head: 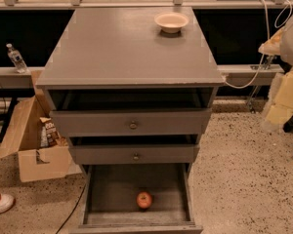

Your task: Pick apple from bottom drawer and place on counter

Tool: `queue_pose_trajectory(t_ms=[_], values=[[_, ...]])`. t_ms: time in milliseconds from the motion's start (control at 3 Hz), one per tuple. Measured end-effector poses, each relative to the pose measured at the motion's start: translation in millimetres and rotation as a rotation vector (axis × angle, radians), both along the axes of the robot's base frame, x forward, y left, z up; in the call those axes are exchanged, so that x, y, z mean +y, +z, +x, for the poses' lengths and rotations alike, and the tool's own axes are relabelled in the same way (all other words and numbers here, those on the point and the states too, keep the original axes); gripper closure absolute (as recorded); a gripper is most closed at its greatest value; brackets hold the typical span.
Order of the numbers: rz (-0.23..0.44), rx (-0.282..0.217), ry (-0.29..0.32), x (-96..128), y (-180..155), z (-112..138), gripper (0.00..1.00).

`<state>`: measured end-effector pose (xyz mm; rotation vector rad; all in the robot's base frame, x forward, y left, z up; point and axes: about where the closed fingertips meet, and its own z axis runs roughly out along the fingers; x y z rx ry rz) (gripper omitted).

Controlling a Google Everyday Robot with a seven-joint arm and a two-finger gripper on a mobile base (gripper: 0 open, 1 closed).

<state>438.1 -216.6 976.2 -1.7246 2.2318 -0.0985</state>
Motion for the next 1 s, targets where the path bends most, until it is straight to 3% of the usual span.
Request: queue_pose_trajectory(t_ms=[333,667,1000], values=[[0.016,0.004,-0.003,3,-5,0,0.00],[0.158,0.047,-0.026,30,-48,-3,0.00],[0.395,0.097,-0.074,104,-109,-14,0.00]])
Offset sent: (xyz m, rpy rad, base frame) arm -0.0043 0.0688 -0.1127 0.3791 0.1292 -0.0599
